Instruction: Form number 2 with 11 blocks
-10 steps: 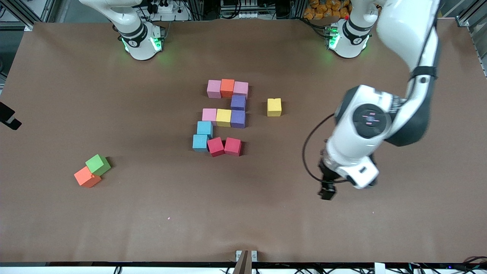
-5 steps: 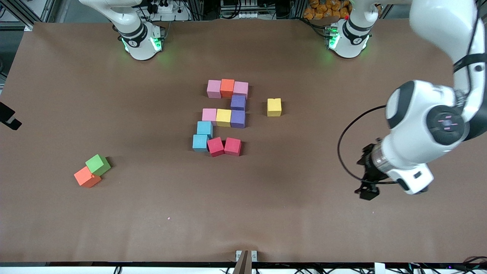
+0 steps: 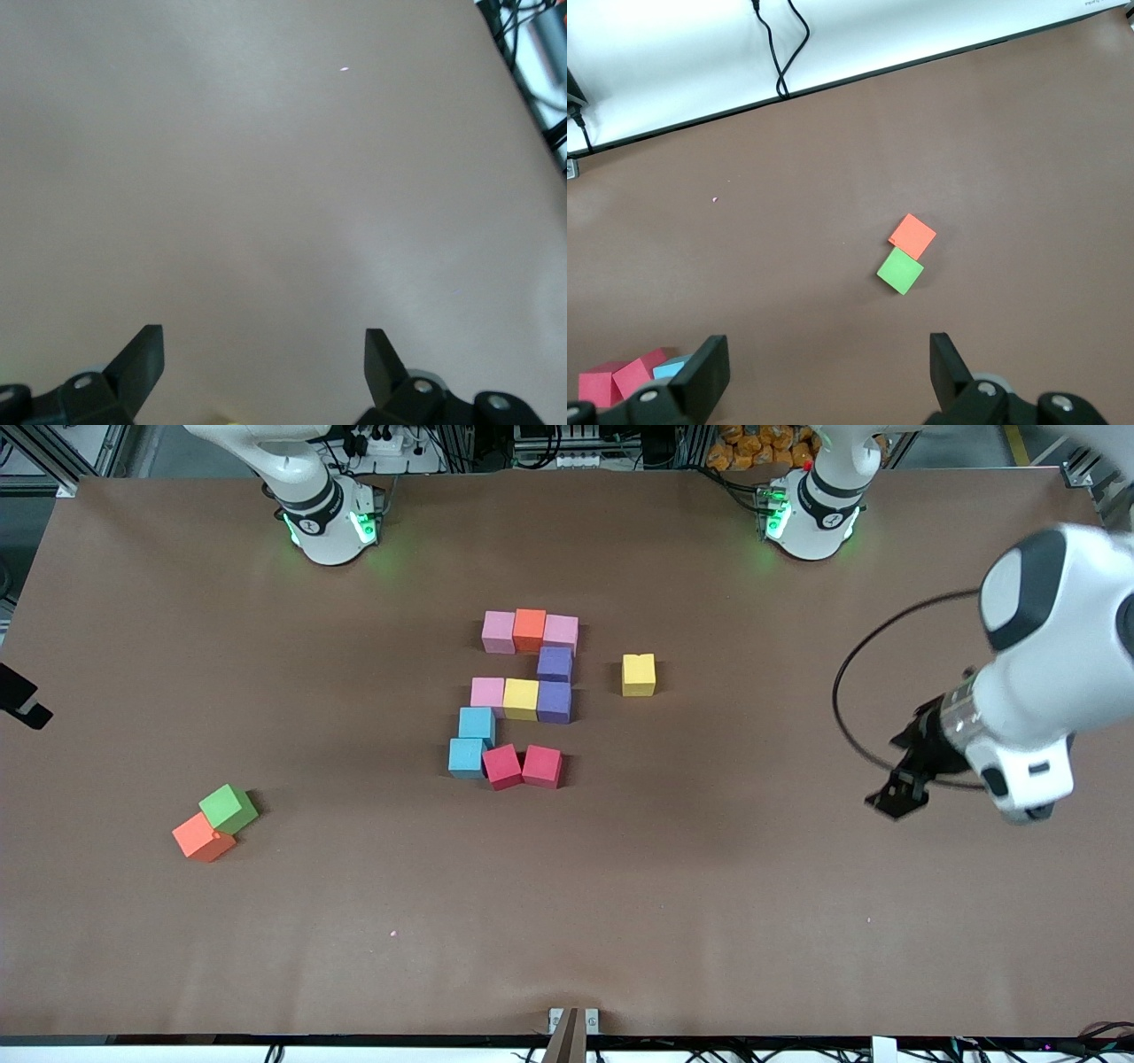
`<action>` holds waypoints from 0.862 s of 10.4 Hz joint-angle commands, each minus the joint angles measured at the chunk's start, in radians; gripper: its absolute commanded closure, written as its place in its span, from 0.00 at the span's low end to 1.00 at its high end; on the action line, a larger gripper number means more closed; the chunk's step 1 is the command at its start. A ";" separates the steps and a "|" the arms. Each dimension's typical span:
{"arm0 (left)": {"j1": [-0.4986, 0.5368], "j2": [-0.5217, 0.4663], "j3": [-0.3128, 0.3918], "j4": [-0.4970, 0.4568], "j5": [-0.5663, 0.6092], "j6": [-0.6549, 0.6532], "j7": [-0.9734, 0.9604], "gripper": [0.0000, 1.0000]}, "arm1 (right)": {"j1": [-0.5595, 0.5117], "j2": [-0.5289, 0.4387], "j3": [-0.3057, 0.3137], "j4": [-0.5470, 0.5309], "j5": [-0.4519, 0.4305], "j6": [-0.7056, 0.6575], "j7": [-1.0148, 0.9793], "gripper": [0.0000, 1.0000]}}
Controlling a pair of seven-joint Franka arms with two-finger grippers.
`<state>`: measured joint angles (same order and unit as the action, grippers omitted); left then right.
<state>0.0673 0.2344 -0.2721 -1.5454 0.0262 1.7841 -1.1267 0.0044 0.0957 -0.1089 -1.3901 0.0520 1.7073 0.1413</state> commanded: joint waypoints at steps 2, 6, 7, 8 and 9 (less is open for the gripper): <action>0.014 -0.239 0.005 -0.246 -0.011 0.017 0.335 0.00 | 0.000 0.004 0.000 0.010 0.005 -0.002 0.004 0.00; -0.006 -0.268 0.053 -0.103 0.038 -0.049 0.745 0.00 | 0.000 0.004 0.000 0.010 0.005 -0.002 0.004 0.00; -0.014 -0.268 0.062 -0.069 0.038 -0.115 0.833 0.00 | 0.000 0.004 0.000 0.010 0.005 -0.002 0.004 0.00; -0.033 -0.267 0.085 -0.039 0.040 -0.171 0.863 0.00 | 0.000 0.004 0.000 0.010 0.006 0.000 0.006 0.00; -0.037 -0.265 0.099 -0.019 0.026 -0.216 0.875 0.00 | 0.000 0.004 0.000 0.010 0.006 0.000 0.006 0.00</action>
<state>0.0561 -0.0392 -0.2015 -1.6088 0.0416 1.6344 -0.2920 0.0044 0.0975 -0.1087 -1.3900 0.0520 1.7082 0.1413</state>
